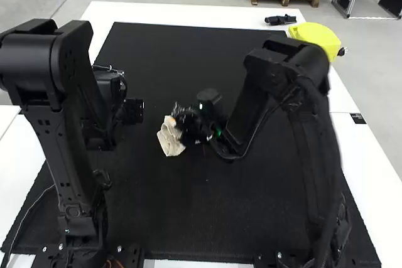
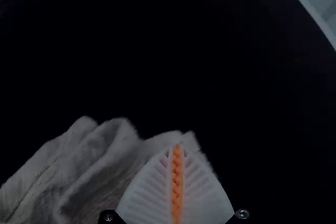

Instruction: Fold the towel.

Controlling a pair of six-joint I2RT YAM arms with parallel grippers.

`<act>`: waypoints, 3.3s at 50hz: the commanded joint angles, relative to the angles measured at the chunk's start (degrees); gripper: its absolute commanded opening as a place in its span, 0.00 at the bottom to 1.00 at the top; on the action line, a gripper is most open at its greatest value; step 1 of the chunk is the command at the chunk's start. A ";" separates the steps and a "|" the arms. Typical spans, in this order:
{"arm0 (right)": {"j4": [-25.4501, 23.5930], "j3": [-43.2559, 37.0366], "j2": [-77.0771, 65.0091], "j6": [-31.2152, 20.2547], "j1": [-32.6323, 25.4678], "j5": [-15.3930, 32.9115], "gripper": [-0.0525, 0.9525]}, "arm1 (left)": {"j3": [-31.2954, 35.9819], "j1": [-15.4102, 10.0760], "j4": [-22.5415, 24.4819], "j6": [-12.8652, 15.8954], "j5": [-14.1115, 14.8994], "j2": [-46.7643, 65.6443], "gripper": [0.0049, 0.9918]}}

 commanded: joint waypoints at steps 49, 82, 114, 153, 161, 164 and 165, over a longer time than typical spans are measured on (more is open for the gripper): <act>18.96 -17.27 -24.73 32.99 -40.78 15.21 0.04 | 2.11 12.75 -0.13 -2.03 6.98 -7.33 0.97; -9.60 -21.05 -57.25 38.17 -52.73 8.35 0.03 | 7.65 8.53 -21.13 -2.11 4.78 -32.64 0.97; -18.21 -36.52 -82.91 38.43 -54.75 4.92 0.07 | -6.68 -1.05 -21.31 -4.05 -1.46 -52.86 0.97; -36.93 -42.94 -120.00 37.29 -55.37 3.34 0.06 | -19.16 5.81 -22.80 -0.97 1.35 -94.08 0.98; -37.73 -43.29 -120.09 37.29 -55.45 3.60 0.13 | -19.07 5.81 -24.39 -2.55 2.49 -94.43 0.98; -37.99 -43.64 -120.09 37.29 -55.45 3.60 0.13 | -19.16 5.81 -24.56 -2.73 2.67 -94.60 0.98; -38.08 -43.82 -120.09 37.20 -55.37 3.69 0.13 | -19.16 5.81 -24.83 -2.82 2.67 -94.69 0.98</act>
